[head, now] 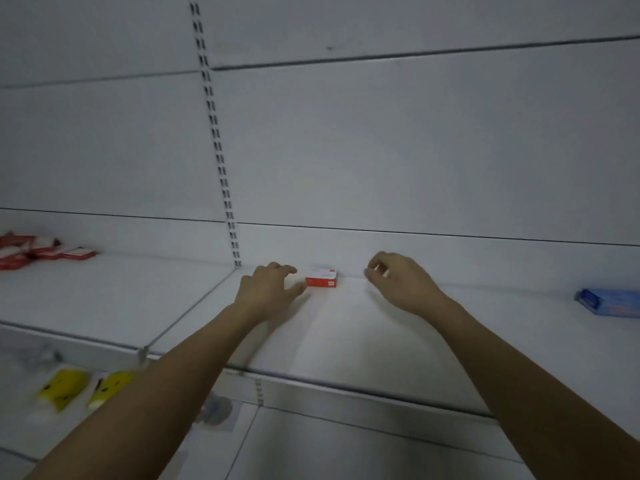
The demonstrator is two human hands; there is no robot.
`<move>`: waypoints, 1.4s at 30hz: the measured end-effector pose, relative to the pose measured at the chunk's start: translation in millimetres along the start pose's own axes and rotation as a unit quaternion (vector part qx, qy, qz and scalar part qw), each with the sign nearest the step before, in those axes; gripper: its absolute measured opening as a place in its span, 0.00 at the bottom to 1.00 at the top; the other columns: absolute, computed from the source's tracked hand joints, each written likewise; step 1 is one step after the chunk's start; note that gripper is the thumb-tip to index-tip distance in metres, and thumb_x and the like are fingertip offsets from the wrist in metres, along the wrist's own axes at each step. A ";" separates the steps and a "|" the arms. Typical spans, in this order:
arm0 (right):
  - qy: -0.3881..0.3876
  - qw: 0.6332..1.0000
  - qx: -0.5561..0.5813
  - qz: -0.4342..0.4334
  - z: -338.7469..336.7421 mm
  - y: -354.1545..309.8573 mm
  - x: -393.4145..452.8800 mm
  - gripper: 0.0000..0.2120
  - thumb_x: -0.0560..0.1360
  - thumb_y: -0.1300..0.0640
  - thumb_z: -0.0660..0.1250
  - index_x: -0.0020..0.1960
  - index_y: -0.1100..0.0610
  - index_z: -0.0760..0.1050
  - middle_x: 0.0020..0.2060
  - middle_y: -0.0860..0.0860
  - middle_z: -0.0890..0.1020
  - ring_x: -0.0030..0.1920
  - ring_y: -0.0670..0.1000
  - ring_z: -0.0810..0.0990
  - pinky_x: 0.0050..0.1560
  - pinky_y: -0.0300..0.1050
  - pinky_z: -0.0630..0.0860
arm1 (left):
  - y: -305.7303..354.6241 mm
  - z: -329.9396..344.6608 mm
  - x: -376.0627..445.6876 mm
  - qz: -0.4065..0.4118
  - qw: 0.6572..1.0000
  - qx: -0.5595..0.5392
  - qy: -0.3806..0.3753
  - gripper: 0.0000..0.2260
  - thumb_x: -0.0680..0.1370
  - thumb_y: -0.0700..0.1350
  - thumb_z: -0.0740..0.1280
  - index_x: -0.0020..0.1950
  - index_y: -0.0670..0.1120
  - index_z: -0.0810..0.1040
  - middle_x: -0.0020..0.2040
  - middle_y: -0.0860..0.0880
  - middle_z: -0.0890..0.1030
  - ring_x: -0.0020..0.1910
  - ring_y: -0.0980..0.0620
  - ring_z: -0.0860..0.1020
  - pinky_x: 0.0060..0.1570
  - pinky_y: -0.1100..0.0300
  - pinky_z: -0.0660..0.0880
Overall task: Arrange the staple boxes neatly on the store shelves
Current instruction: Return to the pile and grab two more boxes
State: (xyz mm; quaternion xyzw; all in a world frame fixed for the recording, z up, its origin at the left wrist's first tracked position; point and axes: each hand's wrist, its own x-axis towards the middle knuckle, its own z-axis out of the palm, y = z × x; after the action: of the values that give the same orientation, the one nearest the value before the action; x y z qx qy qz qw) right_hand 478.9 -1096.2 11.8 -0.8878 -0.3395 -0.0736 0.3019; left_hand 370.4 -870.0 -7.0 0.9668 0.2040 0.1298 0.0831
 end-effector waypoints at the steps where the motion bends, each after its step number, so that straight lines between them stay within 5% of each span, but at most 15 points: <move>1: -0.038 0.999 0.004 -0.009 2.9 -19.5 -1.6 0.12 0.77 0.45 0.62 0.52 0.52 0.77 0.48 0.49 0.80 0.49 0.52 0.77 0.49 0.46 0.73 | -5.8 -13.5 -11.4 -0.007 1.000 0.018 0.006 0.24 0.78 0.65 0.56 0.69 0.55 0.70 0.70 0.51 0.71 0.68 0.48 0.68 0.64 0.47 0.65; 5: -0.122 0.991 0.003 -0.050 23.8 -100.4 -8.2 0.13 0.76 0.42 0.61 0.49 0.49 0.77 0.49 0.50 0.80 0.49 0.53 0.78 0.51 0.47 0.75 | -43.7 -65.4 -56.5 -0.065 0.997 0.023 0.027 0.24 0.77 0.66 0.54 0.65 0.55 0.74 0.66 0.51 0.75 0.64 0.47 0.72 0.62 0.47 0.67; 12: -0.159 0.981 -0.016 -0.109 62.5 -237.7 -19.1 0.13 0.76 0.46 0.61 0.49 0.54 0.77 0.49 0.50 0.80 0.49 0.53 0.78 0.51 0.49 0.75 | -148.0 -128.5 -126.5 -0.151 0.988 0.005 0.028 0.24 0.77 0.67 0.52 0.61 0.55 0.76 0.61 0.52 0.79 0.61 0.48 0.75 0.60 0.48 0.66; 19: -0.172 0.973 -0.002 -0.154 145.6 -402.2 -19.1 0.12 0.75 0.48 0.62 0.49 0.56 0.78 0.46 0.51 0.82 0.48 0.54 0.80 0.50 0.50 0.76 | -319.2 -198.3 -198.0 -0.202 0.978 0.008 0.050 0.23 0.78 0.66 0.54 0.61 0.53 0.76 0.61 0.51 0.79 0.61 0.48 0.74 0.64 0.46 0.67; 27: -0.194 0.953 -0.015 -0.231 261.6 -588.3 -17.4 0.15 0.76 0.49 0.62 0.49 0.60 0.79 0.48 0.54 0.82 0.48 0.55 0.80 0.52 0.53 0.78 | -503.7 -248.8 -275.7 -0.236 0.968 -0.040 0.077 0.21 0.78 0.62 0.57 0.58 0.49 0.80 0.55 0.49 0.82 0.55 0.48 0.78 0.56 0.52 0.75; 33: -0.210 0.941 -0.014 -0.265 324.6 -669.5 8.3 0.10 0.77 0.50 0.62 0.45 0.55 0.77 0.45 0.51 0.81 0.44 0.52 0.78 0.43 0.46 0.73 | -607.5 -266.1 -271.9 -0.254 0.962 -0.058 0.085 0.21 0.78 0.63 0.58 0.59 0.51 0.79 0.56 0.49 0.82 0.54 0.47 0.79 0.57 0.49 0.75; 42: -0.215 0.946 0.055 -0.235 451.5 -725.0 101.3 0.10 0.76 0.51 0.63 0.49 0.55 0.79 0.49 0.50 0.81 0.47 0.49 0.78 0.49 0.47 0.76 | -737.5 -250.7 -189.8 -0.243 0.968 -0.011 0.060 0.20 0.77 0.63 0.58 0.60 0.53 0.77 0.57 0.51 0.81 0.54 0.50 0.78 0.55 0.49 0.76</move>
State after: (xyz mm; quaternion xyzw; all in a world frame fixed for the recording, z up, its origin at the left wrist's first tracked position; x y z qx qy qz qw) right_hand 53.0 -349.3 34.0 -0.7593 -0.5991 0.0686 0.2447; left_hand -143.6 -256.1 33.1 0.8778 0.4358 0.1654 0.1106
